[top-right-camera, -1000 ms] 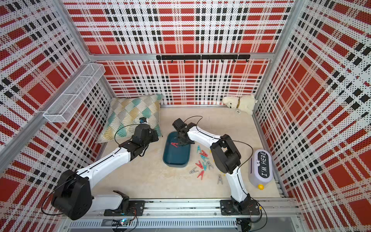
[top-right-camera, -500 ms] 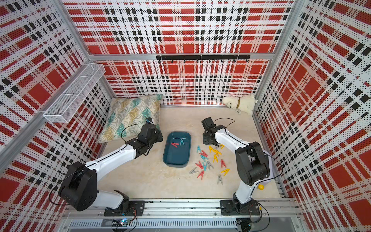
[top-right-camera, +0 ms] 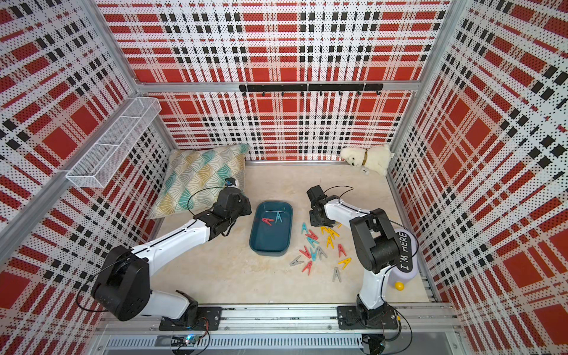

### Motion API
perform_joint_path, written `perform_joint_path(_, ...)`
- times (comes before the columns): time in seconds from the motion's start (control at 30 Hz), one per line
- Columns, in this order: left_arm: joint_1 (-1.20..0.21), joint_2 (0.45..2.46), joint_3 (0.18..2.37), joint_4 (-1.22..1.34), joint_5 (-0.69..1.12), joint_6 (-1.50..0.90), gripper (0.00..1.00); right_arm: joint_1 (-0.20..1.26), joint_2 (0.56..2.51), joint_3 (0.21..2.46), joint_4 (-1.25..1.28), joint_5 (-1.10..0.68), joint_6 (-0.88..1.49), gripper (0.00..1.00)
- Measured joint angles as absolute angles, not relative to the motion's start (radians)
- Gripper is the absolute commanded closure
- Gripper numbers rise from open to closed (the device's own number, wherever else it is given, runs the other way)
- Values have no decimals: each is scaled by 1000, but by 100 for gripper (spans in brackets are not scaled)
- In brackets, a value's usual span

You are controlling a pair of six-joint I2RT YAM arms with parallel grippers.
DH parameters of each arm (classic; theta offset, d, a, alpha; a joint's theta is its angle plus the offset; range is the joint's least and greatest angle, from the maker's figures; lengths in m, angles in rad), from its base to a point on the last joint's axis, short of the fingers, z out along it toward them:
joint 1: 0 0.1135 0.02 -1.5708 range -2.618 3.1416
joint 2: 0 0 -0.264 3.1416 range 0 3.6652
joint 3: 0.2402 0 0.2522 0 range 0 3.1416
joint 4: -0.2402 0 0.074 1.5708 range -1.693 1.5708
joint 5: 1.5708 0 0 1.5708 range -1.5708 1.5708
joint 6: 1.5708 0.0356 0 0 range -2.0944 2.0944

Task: Put the clothespins into the storage box
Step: Pick up the clothespin from the center of the board.

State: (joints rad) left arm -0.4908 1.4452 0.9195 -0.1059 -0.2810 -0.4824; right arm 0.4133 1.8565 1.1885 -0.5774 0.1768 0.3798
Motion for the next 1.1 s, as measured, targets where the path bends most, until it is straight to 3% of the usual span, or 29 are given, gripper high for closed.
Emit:
perform_joint_path(0.27, -491, 1445, 920, -107, -290, -481, 72, 409, 1901, 1227, -551, 176, 372, 74)
perform_joint_path(0.5, -491, 1445, 919, -111, -293, -478, 72, 401, 1919, 1229, -526, 167, 360, 91)
perform_joint_path(0.8, -491, 1445, 920, -114, -297, -478, 72, 416, 1864, 1228, -547, 166, 356, 95)
perform_joint_path(1.1, -485, 1445, 920, -121, -300, -479, 72, 620, 1652, 1313, -590, 191, 340, 96)
